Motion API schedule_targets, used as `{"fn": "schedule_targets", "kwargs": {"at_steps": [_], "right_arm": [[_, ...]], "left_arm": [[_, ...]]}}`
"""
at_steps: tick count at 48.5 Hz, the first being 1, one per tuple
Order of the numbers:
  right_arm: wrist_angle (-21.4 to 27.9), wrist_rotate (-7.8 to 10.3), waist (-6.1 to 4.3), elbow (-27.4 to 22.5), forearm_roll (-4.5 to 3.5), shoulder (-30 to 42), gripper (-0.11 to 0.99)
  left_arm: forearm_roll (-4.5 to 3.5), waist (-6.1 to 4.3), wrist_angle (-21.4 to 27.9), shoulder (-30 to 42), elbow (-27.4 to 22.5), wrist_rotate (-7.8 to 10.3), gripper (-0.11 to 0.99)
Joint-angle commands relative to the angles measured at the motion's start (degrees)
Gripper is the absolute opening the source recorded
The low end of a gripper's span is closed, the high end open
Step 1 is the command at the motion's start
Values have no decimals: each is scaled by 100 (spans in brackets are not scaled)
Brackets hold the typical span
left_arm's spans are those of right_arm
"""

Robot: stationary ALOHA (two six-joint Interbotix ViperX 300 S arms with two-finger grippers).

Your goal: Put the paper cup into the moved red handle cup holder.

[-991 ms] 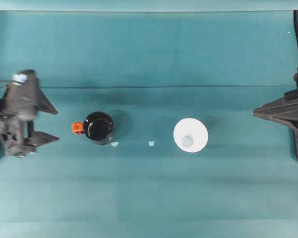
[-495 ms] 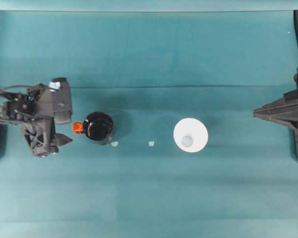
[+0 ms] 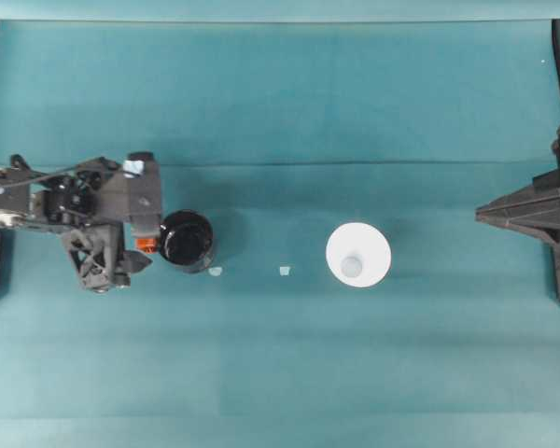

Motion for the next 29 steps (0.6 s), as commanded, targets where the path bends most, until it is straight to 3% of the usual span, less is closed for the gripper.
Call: {"fn": "schedule_targets", "kwargs": {"at_steps": [1,29], "right_arm": [[-35,53,-18,-114,18,44,-11],[-26,53,-9,-105,18,44,-11]], "left_arm": [[9,35,-26,70,-149,62,96],[9,35,88,149,-176,88,95]]}}
